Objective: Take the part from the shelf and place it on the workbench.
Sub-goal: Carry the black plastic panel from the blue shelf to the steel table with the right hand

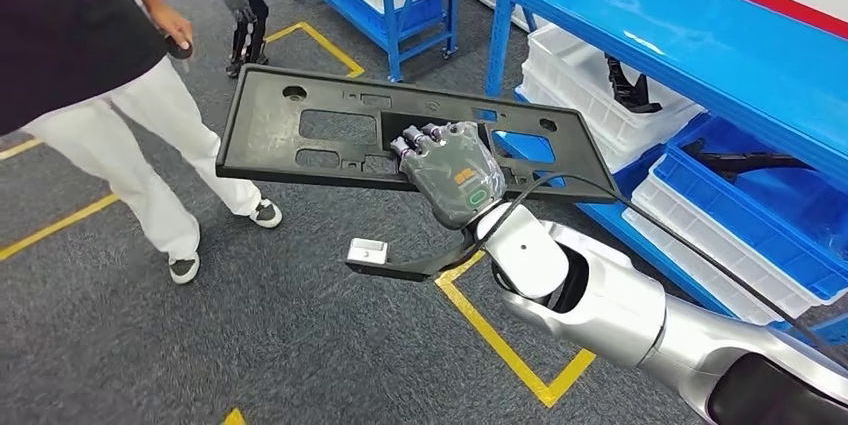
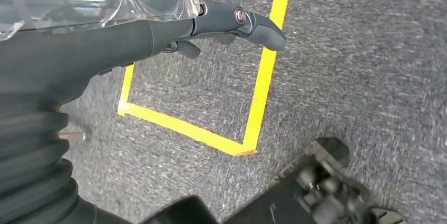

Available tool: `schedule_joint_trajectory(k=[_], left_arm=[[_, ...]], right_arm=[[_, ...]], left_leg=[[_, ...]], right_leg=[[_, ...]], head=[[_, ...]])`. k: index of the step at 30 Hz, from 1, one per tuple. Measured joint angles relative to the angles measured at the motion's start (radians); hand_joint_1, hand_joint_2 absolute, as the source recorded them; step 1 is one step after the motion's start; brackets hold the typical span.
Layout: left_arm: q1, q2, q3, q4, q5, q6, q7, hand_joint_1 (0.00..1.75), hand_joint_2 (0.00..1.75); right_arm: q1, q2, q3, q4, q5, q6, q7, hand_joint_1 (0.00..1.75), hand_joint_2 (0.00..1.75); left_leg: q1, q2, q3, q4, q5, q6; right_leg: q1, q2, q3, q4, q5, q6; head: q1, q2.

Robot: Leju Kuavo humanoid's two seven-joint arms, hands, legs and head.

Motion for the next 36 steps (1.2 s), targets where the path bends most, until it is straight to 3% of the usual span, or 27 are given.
schedule_joint_trajectory(k=[2,4,6,7,8,9,10,11,13,15,17,19,21,22,24,25,26,27,29,30,32,34,36], left_arm=[[0.003,0.000,0.000,0.000,0.000,-0.001,0.002,0.00,1.75],[0.007,0.000,0.000,0.000,-0.002,-0.001,0.004,0.00,1.75],[0.007,-0.001,0.000,0.000,-0.006,-0.002,0.004,0.00,1.75],[0.007,-0.001,0.000,0.000,-0.009,-0.002,0.004,0.00,1.75],[0.007,-0.002,0.000,0.000,-0.011,-0.002,0.005,0.00,1.75],[0.008,-0.003,0.000,0.000,-0.012,-0.002,0.005,0.00,1.75],[0.009,-0.003,0.000,0.000,-0.013,-0.002,0.005,0.00,1.75],[0.009,-0.003,0.000,0.000,-0.014,-0.002,0.005,0.00,1.75],[0.009,-0.003,0.000,0.000,-0.014,-0.002,0.006,0.00,1.75],[0.008,-0.003,0.000,0.000,-0.014,-0.004,0.008,0.00,1.75],[0.011,-0.002,0.000,0.000,-0.014,-0.006,0.010,0.00,1.75],[0.015,0.000,0.000,0.000,-0.014,-0.008,0.011,0.00,1.75],[0.013,0.000,0.000,0.000,-0.015,-0.009,0.012,0.00,1.75],[0.011,0.000,0.000,0.000,-0.016,-0.010,0.012,0.00,1.75],[0.009,0.000,0.000,-0.001,-0.016,-0.009,0.012,0.00,1.75],[0.009,0.000,0.001,-0.001,-0.016,-0.010,0.013,0.00,1.75],[0.010,0.000,0.001,-0.001,-0.016,-0.010,0.014,0.00,1.75],[0.011,0.000,0.001,-0.001,-0.016,-0.010,0.014,0.00,1.75],[0.010,0.001,0.001,-0.002,-0.016,-0.011,0.015,0.00,1.75],[0.009,0.001,0.001,-0.002,-0.016,-0.011,0.015,0.00,1.75],[0.010,0.001,0.002,-0.002,-0.016,-0.011,0.014,0.00,1.75],[0.013,0.002,0.003,-0.002,-0.016,-0.011,0.014,0.00,1.75],[0.011,0.003,0.005,-0.002,-0.017,-0.011,0.015,0.00,1.75]], right_arm=[[-0.001,0.000,0.000,-0.001,0.000,0.000,-0.001,1.75,1.75],[-0.001,-0.001,-0.001,-0.001,0.000,0.000,-0.001,1.75,1.75],[0.001,-0.004,-0.001,-0.002,-0.002,0.001,0.000,1.75,1.75],[0.002,-0.006,-0.001,-0.002,-0.004,0.001,0.000,1.75,1.75],[0.005,-0.008,-0.001,-0.002,-0.006,0.002,0.002,1.75,1.75],[0.007,-0.008,-0.001,-0.002,-0.007,0.002,0.003,1.75,1.75],[0.008,-0.010,-0.001,-0.002,-0.008,0.002,0.004,1.75,1.75],[0.009,-0.011,-0.001,-0.002,-0.009,0.002,0.006,1.75,1.75],[0.008,-0.015,-0.002,-0.002,-0.010,0.002,0.007,1.75,1.75],[0.009,-0.017,-0.003,-0.003,-0.011,0.001,0.008,1.75,1.75],[0.009,-0.018,-0.003,-0.005,-0.012,0.000,0.009,1.75,1.75],[0.008,-0.017,-0.005,-0.006,-0.012,-0.001,0.010,1.75,1.75],[0.006,-0.018,-0.007,-0.008,-0.012,-0.002,0.012,1.75,1.75],[0.006,-0.018,-0.008,-0.008,-0.012,-0.002,0.012,1.75,1.75],[0.007,-0.020,-0.008,-0.008,-0.013,-0.002,0.013,1.75,1.75],[0.007,-0.020,-0.008,-0.008,-0.014,-0.002,0.013,1.75,1.75],[0.006,-0.020,-0.008,-0.008,-0.014,-0.002,0.013,1.75,1.75],[0.006,-0.020,-0.008,-0.008,-0.014,-0.002,0.013,1.75,1.75],[0.005,-0.021,-0.010,-0.009,-0.015,-0.002,0.013,1.75,1.75],[0.005,-0.021,-0.011,-0.009,-0.015,-0.002,0.013,1.75,1.75],[0.004,-0.021,-0.012,-0.010,-0.015,-0.002,0.014,1.75,1.75],[0.005,-0.021,-0.013,-0.011,-0.015,-0.003,0.014,1.75,1.75],[0.005,-0.024,-0.015,-0.012,-0.015,-0.004,0.014,1.75,1.75]], left_leg=[[-0.002,-0.023,-0.001,-0.004,0.006,0.012],[0.003,-0.044,0.003,-0.012,0.013,0.025],[0.006,-0.066,0.005,-0.016,0.015,0.035],[0.006,-0.078,0.005,-0.015,0.016,0.037],[0.006,-0.091,0.005,-0.015,0.016,0.038],[0.007,-0.105,0.006,-0.015,0.016,0.038],[0.008,-0.120,0.006,-0.014,0.016,0.038],[0.009,-0.134,0.008,-0.013,0.015,0.037],[0.010,-0.160,0.006,-0.007,0.013,0.031],[0.011,-0.182,-0.003,-0.003,0.013,0.020],[0.014,-0.201,-0.011,-0.003,0.017,0.008],[0.014,-0.172,-0.027,0.024,0.001,-0.003],[0.013,-0.106,-0.080,0.134,-0.052,-0.013],[0.015,-0.085,-0.117,0.209,-0.081,-0.017],[0.019,-0.071,-0.166,0.305,-0.106,-0.021],[0.019,-0.068,-0.161,0.295,-0.093,-0.021],[0.019,-0.062,-0.134,0.243,-0.064,-0.019],[0.017,-0.046,-0.094,0.164,-0.030,-0.015],[0.004,-0.008,-0.026,0.036,0.009,-0.005],[-0.003,0.002,-0.013,0.007,0.012,0.000],[-0.008,-0.014,-0.013,-0.001,0.012,0.011],[-0.005,-0.038,-0.009,-0.008,0.016,0.023],[0.001,-0.059,-0.005,-0.012,0.019,0.035]], right_leg=[[0.000,-0.015,0.002,-0.002,-0.003,0.009],[-0.004,0.010,-0.009,0.031,-0.031,0.016],[-0.005,0.061,-0.061,0.149,-0.093,0.018],[-0.005,0.075,-0.097,0.223,-0.123,0.018],[-0.005,0.083,-0.126,0.279,-0.139,0.019],[-0.005,0.086,-0.140,0.301,-0.137,0.020],[-0.006,0.088,-0.134,0.281,-0.115,0.020],[-0.008,0.093,-0.110,0.223,-0.078,0.021],[-0.016,0.133,-0.046,0.080,-0.014,0.021],[-0.019,0.162,-0.015,0.011,0.005,0.019],[-0.016,0.146,-0.013,0.007,0.005,0.010],[-0.017,0.123,-0.009,0.003,0.006,-0.002],[-0.014,0.098,-0.004,0.001,0.004,-0.012],[-0.012,0.084,-0.003,0.001,0.002,-0.016],[-0.008,0.058,-0.001,0.001,-0.001,-0.018],[-0.007,0.046,0.001,0.001,-0.003,-0.018],[-0.007,0.034,0.005,0.001,-0.006,-0.017],[-0.006,0.023,0.009,0.001,-0.009,-0.015],[-0.001,0.004,0.015,0.001,-0.016,-0.008],[0.001,-0.005,0.016,0.001,-0.018,-0.005],[0.002,-0.025,0.019,-0.001,-0.022,0.004],[-0.002,-0.004,0.015,0.017,-0.039,0.012],[-0.005,0.054,-0.028,0.112,-0.091,0.016]], head=[[0.000,0.000],[0.001,0.000],[0.001,0.000],[0.002,0.000],[0.002,0.000],[0.002,0.000],[0.002,0.000],[0.002,0.000],[0.002,0.000],[0.002,0.000],[0.002,0.000],[0.000,0.000],[-0.004,0.000],[-0.005,0.000],[-0.005,0.000],[-0.006,0.000],[-0.006,0.000],[-0.006,0.000],[-0.005,0.000],[-0.005,0.000],[-0.005,0.000],[-0.005,0.000],[-0.004,0.000]])
